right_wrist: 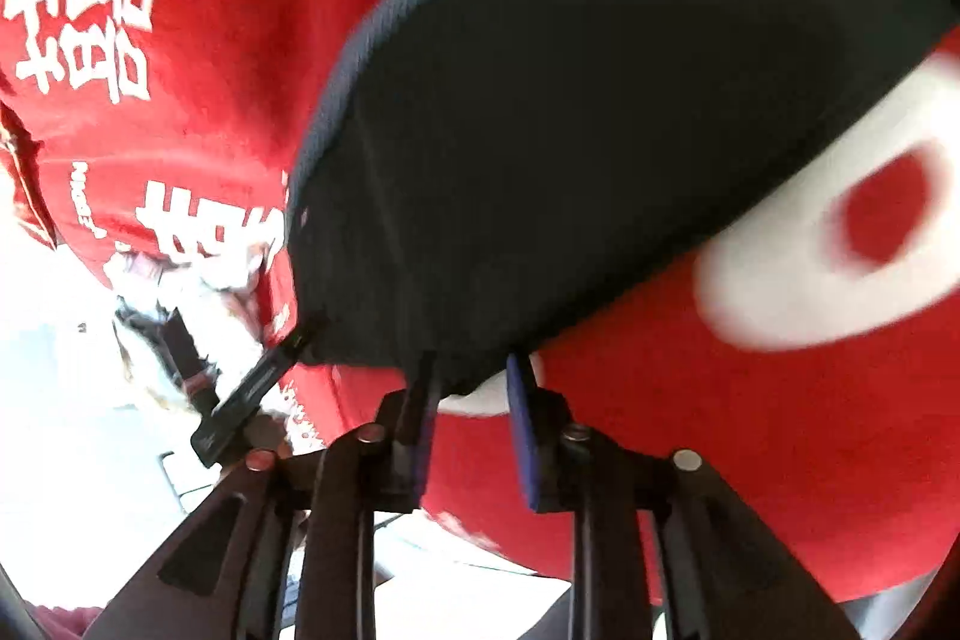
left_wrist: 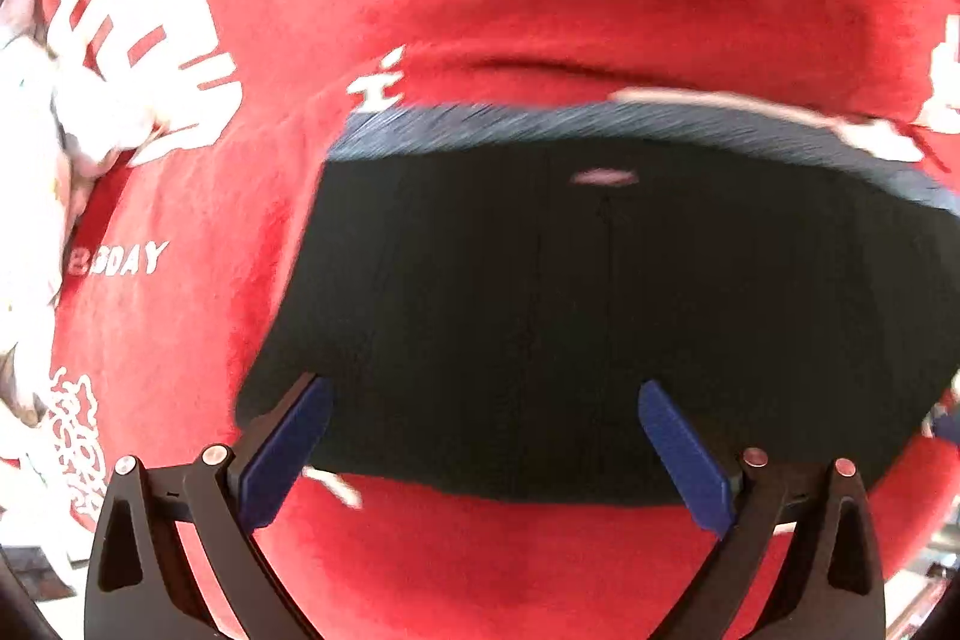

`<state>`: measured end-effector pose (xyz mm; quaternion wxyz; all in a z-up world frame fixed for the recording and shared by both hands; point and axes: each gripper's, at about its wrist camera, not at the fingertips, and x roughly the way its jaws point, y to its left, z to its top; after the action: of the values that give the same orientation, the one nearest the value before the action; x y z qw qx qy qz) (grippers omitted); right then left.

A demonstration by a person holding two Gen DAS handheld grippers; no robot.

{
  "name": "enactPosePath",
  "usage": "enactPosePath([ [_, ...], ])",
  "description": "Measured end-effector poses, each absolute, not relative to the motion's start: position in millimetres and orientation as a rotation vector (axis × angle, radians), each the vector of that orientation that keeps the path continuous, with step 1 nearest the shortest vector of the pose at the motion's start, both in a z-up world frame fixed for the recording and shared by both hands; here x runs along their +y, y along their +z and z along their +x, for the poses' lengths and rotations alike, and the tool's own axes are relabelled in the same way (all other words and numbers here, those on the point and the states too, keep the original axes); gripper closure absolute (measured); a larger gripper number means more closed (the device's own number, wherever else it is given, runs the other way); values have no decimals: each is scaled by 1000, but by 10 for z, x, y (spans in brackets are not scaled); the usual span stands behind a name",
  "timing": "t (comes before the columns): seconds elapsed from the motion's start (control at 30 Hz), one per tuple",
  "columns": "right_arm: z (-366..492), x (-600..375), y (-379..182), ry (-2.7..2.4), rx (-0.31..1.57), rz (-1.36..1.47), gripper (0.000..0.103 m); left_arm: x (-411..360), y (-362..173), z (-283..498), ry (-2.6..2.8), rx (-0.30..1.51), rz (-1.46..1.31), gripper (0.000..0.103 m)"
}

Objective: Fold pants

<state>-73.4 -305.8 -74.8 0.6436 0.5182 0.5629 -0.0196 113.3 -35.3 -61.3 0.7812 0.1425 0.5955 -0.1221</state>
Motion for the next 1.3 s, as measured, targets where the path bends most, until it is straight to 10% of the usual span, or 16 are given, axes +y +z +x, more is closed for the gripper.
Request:
enactPosePath([
  [0.17, -902, -3616, -821, -214, 1186, 1303, 60, -1029, -554, 962, -431, 1284, 252, 0],
  [0.23, -902, -3714, -888, -251, 1205, 1290, 95, -1346, -674, 867, -475, 1314, 268, 0],
  [0.53, -989, -3640, -824, -256, 1316, 1132, 96, -1575, -1006, 496, -500, 1366, 417, 0],
  [1.0, -123, -3254, -682, -103, 1416, 733, 58, -1450, -729, 976, -432, 1277, 354, 0],
  [1.3, -194, -3164, -674, -94, 1430, 621, 55, -632, -1025, 1247, -263, 1355, 274, 0],
])
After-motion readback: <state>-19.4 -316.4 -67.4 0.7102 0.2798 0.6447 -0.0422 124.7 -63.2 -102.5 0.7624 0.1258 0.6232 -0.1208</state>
